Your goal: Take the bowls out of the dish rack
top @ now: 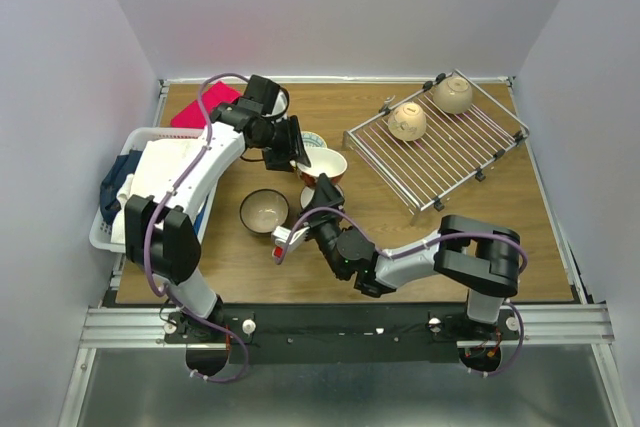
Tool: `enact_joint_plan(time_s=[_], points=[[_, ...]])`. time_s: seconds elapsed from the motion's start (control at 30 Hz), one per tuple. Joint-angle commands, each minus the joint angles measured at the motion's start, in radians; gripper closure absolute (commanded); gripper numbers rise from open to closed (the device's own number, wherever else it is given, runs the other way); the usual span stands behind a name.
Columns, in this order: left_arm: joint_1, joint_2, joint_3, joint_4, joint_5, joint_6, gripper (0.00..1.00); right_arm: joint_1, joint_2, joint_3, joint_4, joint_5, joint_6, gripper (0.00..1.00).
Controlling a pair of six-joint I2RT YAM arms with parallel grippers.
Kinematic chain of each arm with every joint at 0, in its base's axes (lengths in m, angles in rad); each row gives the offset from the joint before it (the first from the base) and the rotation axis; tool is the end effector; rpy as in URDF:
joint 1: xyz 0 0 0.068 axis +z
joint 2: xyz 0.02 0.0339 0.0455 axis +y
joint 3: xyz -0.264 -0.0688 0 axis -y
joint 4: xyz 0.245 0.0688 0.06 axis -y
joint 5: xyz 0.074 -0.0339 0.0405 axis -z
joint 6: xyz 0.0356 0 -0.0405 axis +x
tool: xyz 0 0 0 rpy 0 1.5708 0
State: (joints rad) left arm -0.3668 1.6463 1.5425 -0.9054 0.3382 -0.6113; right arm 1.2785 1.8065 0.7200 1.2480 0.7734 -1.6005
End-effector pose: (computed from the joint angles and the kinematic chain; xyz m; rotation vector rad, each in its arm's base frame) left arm 0.3198 -0.1355 0.3200 -0.1972 2.6943 -0.7723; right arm 0.1238 0.3251 0.1973 -1.2621 0.8232 -0.8024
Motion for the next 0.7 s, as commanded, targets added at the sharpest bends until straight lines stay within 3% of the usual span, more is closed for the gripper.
enact_joint_plan(time_s=[0.0,0.03,0.07,0.13,0.17,0.2,0.27,0.3,0.4,0.5,0.67], points=[[-0.037,0.035,0.013,-0.052,0.055,0.035,0.55,0.018,-0.029,-0.007,0.183,0.007,-0.003,0.74],[-0.041,0.037,0.013,-0.052,0.056,0.035,0.58,0.019,-0.027,-0.010,0.186,0.007,-0.003,0.74],[-0.043,0.037,0.011,-0.055,0.061,0.036,0.70,0.019,-0.027,-0.013,0.188,0.010,-0.004,0.74],[-0.043,0.035,0.014,-0.050,0.059,0.038,0.84,0.021,-0.026,-0.014,0.195,0.020,-0.004,0.71],[-0.043,0.033,0.019,-0.050,0.047,0.042,0.98,0.021,-0.026,-0.016,0.195,0.026,-0.003,0.70],[-0.043,0.032,0.024,-0.050,0.041,0.044,1.00,0.021,-0.026,-0.019,0.194,0.030,-0.001,0.67],[-0.043,0.027,0.039,-0.046,0.027,0.048,1.00,0.024,-0.029,-0.017,0.186,0.043,0.010,0.60],[-0.043,0.023,0.041,-0.044,0.015,0.051,1.00,0.024,-0.030,-0.016,0.185,0.056,0.014,0.47],[-0.043,0.007,0.051,-0.027,-0.013,0.056,1.00,0.027,-0.039,-0.013,0.172,0.085,0.034,0.23],[-0.041,-0.008,0.062,-0.017,-0.076,0.071,1.00,0.030,-0.067,-0.013,0.131,0.115,0.068,0.08],[-0.034,-0.040,0.077,-0.004,-0.214,0.107,1.00,0.033,-0.157,-0.007,-0.100,0.162,0.243,0.00]])
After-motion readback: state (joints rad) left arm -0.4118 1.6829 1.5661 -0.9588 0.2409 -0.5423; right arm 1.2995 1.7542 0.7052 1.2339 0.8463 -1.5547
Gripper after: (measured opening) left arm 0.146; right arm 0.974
